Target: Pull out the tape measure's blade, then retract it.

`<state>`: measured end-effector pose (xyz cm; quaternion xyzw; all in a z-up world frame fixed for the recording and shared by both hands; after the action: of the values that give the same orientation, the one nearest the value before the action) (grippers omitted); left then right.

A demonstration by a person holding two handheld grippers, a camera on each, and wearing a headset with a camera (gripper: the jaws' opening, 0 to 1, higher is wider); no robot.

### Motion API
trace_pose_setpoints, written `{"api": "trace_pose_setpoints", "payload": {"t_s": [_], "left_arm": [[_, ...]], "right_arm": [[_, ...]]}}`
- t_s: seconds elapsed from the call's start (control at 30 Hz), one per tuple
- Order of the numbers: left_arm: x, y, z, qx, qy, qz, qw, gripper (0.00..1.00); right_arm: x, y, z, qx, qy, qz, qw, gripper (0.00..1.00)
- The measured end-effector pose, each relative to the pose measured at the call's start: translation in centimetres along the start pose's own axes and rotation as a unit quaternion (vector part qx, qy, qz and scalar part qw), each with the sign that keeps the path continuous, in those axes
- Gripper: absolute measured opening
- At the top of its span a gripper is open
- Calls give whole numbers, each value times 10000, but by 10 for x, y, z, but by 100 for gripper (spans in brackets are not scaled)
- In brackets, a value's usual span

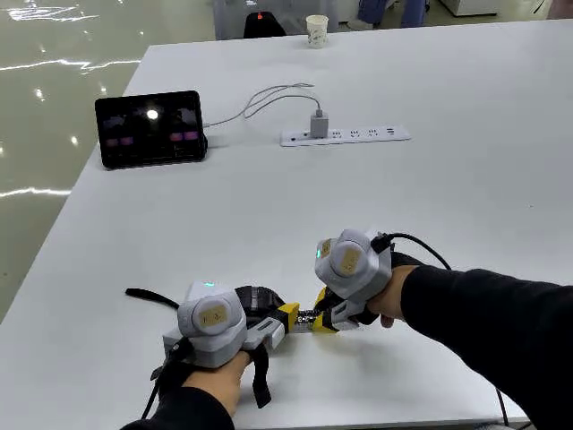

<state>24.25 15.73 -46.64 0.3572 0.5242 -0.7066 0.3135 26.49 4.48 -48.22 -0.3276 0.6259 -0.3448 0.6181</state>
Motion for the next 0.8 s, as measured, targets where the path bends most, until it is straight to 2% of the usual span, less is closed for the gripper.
{"api": "trace_pose_setpoints", "payload": {"t_s": [0.8], "left_arm": [[0, 1, -1, 11, -42, -2, 10000, 65]], "right_arm": [[-20, 15, -3, -6, 48, 292, 9996, 11]]}}
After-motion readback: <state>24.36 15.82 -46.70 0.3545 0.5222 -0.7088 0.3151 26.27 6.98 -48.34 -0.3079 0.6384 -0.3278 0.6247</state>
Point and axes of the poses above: the centre of the closed fingertips' face, and the gripper's own axes: y roughly forward along the fingers, z roughly to its right, x roughly out of its underside, the point moved 5 cm from there along -y, roughly backward along the fingers, and after that the axes turned 3 degrees about x, right-handed, at the moved point
